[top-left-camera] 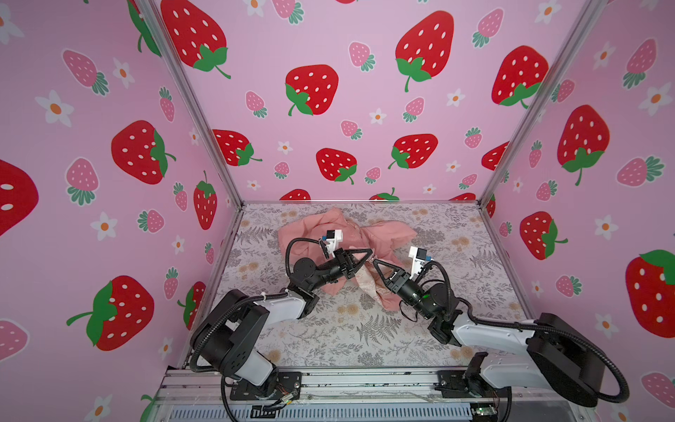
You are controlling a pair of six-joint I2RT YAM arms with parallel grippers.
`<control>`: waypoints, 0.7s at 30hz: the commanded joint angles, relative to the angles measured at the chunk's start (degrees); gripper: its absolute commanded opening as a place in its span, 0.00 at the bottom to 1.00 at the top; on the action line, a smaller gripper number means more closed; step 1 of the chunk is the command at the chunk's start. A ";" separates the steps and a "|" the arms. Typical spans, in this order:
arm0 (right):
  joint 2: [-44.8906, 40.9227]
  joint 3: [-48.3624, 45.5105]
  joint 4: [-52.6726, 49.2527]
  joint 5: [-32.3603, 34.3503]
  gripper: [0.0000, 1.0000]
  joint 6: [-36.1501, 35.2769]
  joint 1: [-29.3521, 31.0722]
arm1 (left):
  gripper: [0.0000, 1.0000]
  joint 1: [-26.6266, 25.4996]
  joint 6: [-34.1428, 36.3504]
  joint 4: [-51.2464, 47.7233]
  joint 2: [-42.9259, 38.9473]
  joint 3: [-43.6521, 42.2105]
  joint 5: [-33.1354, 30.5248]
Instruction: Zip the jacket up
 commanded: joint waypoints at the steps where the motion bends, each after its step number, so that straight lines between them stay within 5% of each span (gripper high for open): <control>1: 1.48 1.26 3.87 -7.39 0.00 1.72 3.30 | 0.00 1.53 0.37 3.55 1.10 2.11 -6.25; 21: -3.67 3.91 0.06 -7.48 0.00 2.06 5.51 | 0.00 1.68 4.51 3.57 2.37 0.19 -4.66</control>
